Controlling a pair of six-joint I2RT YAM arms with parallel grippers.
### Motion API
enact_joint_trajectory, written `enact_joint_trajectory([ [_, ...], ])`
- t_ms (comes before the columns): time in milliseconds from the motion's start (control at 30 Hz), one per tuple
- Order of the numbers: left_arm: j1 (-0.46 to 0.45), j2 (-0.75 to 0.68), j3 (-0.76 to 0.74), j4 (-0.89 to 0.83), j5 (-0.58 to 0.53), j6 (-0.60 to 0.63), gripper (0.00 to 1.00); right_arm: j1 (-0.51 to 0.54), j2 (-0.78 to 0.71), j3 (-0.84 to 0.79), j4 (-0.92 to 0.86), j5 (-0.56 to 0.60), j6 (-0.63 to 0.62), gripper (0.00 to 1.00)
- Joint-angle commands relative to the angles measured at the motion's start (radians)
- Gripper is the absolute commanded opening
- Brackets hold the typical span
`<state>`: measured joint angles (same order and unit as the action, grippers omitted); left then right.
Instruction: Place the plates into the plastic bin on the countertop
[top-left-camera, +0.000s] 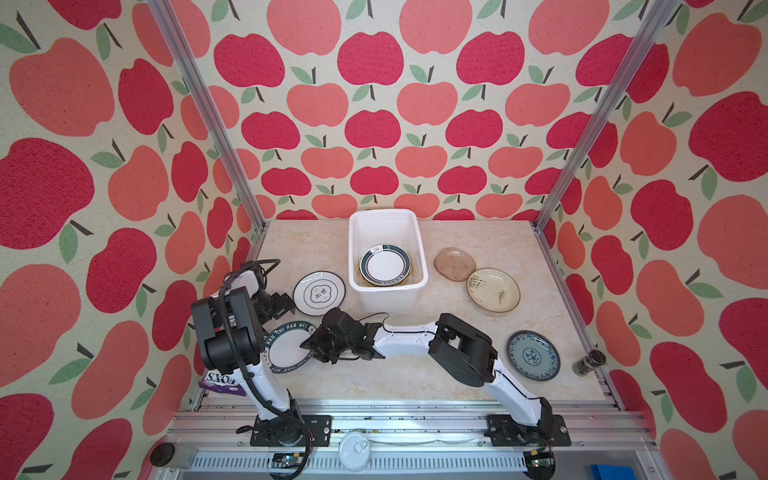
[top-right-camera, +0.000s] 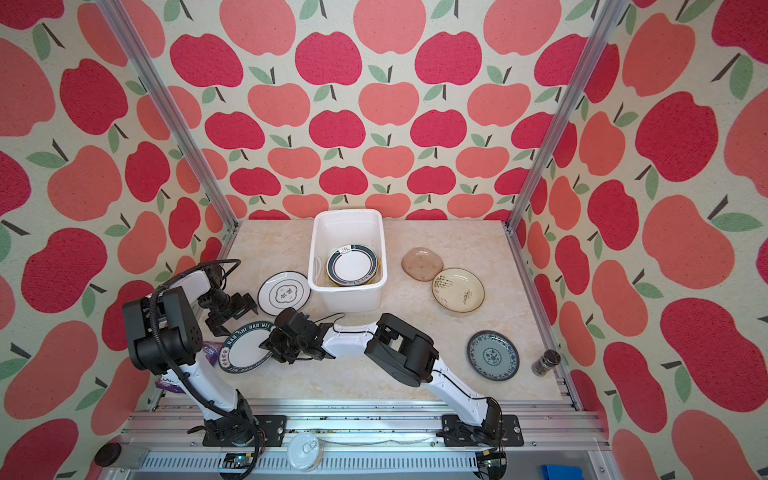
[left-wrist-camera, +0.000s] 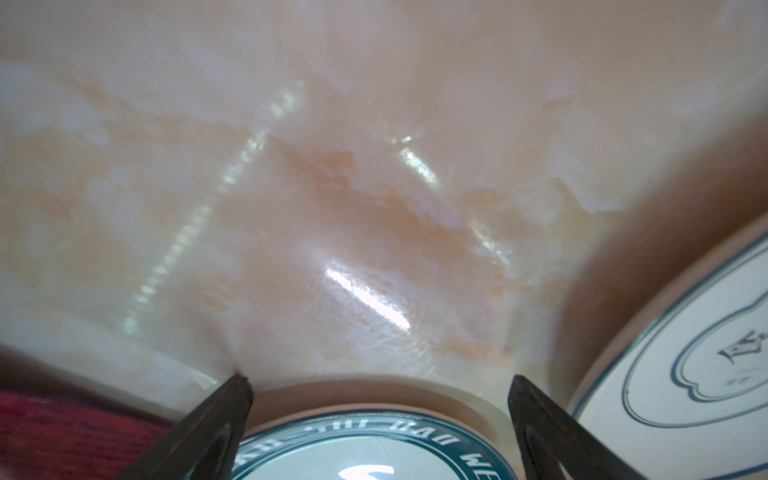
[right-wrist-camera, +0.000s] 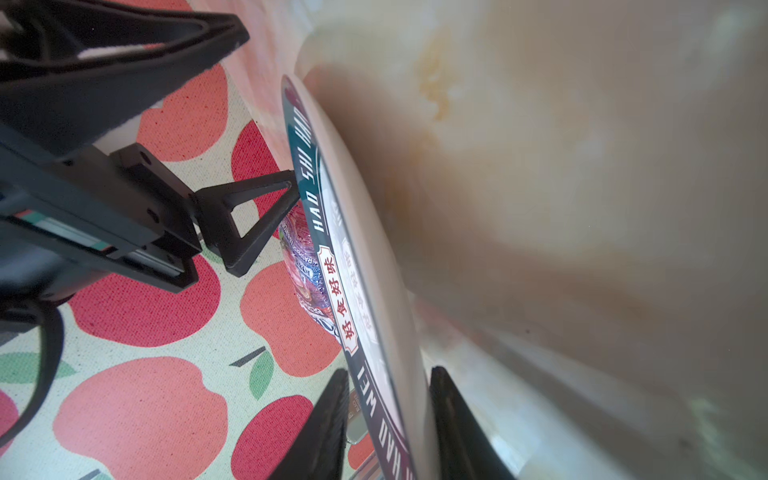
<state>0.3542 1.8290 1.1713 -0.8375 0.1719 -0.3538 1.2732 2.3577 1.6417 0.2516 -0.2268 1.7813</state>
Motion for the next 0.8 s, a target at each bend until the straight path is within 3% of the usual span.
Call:
enact_joint_trajectory([
  [0, -0.017, 0.022, -0.018, -0.020, 0.057, -0.023, 0.99, -0.008, 0.002, 0.018, 0.034, -0.005, -0.011, 0.30],
  [433, -0.021, -0.005, -0.034, -0.026, 0.053, -0.042, 0.99, -0.006, -0.036, -0.007, -0.008, -0.013, -0.018, 0.03],
  [767, -0.009, -0.128, -0.021, -0.068, -0.043, -0.123, 0.99, 0.028, -0.150, -0.040, -0.083, 0.035, 0.041, 0.01],
])
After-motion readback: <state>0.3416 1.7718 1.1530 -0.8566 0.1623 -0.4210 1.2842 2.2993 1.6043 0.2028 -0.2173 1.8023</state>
